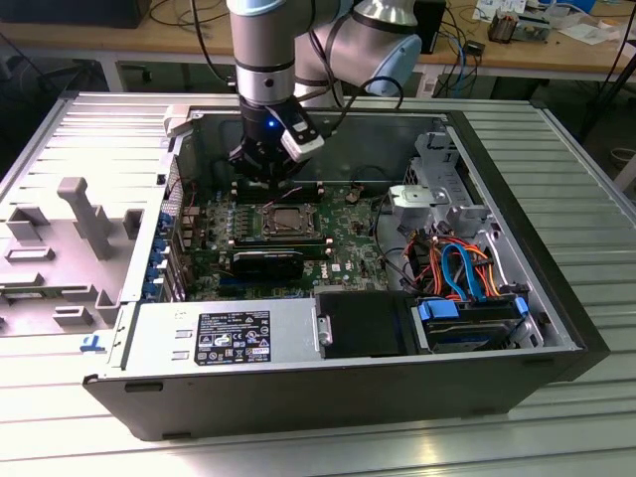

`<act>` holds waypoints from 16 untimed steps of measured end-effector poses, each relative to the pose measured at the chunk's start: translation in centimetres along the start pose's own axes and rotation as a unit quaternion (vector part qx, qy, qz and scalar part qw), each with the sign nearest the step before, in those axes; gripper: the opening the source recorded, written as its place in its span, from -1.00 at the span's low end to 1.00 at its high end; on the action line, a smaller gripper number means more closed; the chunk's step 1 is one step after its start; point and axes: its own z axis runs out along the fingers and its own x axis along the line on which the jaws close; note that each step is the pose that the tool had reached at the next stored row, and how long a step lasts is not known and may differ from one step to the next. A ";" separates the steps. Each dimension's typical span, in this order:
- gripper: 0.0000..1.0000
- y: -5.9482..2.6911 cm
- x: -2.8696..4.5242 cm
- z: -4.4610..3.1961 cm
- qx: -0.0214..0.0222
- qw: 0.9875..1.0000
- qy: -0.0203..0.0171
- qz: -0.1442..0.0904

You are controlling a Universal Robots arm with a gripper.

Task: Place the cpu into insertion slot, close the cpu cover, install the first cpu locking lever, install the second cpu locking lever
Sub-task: 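Install the first cpu locking lever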

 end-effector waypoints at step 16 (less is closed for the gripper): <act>-0.79 -0.14 -1.66 0.96 0.001 1.000 -0.001 -0.013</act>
